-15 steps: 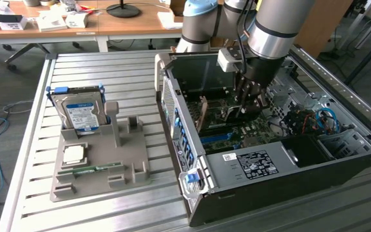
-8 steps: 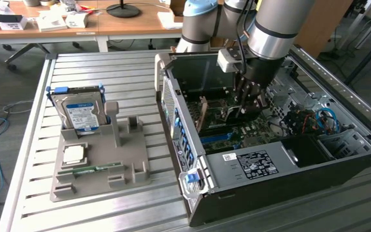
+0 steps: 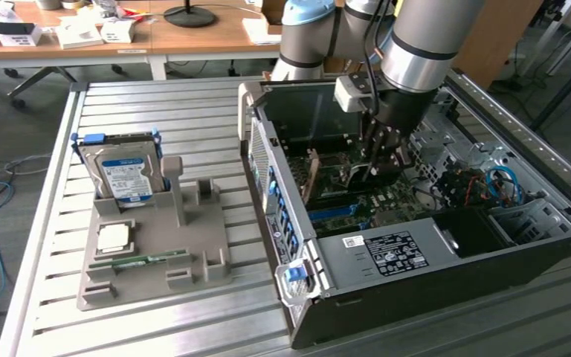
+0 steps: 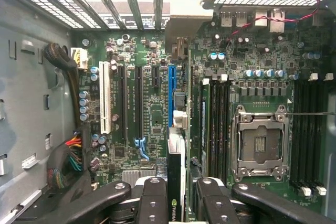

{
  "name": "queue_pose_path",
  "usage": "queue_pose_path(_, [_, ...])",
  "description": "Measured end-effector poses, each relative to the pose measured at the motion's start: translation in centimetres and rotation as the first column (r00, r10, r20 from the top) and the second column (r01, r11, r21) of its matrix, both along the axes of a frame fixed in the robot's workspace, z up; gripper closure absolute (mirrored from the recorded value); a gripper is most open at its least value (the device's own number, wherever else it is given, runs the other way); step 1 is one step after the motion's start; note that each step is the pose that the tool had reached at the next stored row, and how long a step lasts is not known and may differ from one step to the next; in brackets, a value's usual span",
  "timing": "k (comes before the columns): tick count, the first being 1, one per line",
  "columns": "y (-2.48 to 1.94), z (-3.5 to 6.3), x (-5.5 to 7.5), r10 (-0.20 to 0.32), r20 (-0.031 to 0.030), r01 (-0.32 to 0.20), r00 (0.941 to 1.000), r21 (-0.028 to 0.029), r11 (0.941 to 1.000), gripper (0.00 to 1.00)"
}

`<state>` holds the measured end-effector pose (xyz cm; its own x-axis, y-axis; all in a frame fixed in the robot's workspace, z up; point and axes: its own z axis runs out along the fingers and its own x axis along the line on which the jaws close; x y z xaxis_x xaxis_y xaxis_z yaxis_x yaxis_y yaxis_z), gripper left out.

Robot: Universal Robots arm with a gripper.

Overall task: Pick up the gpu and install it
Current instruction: 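Insert the gpu into the slot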

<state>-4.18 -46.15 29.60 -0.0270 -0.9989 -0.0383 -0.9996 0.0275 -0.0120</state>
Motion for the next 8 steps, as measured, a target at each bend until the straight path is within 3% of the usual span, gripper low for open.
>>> queue_pose_path(8, [0.00,-0.33,0.00,0.000,-0.0002,0.000,1.0000,-0.0003,1.0000,0.74])
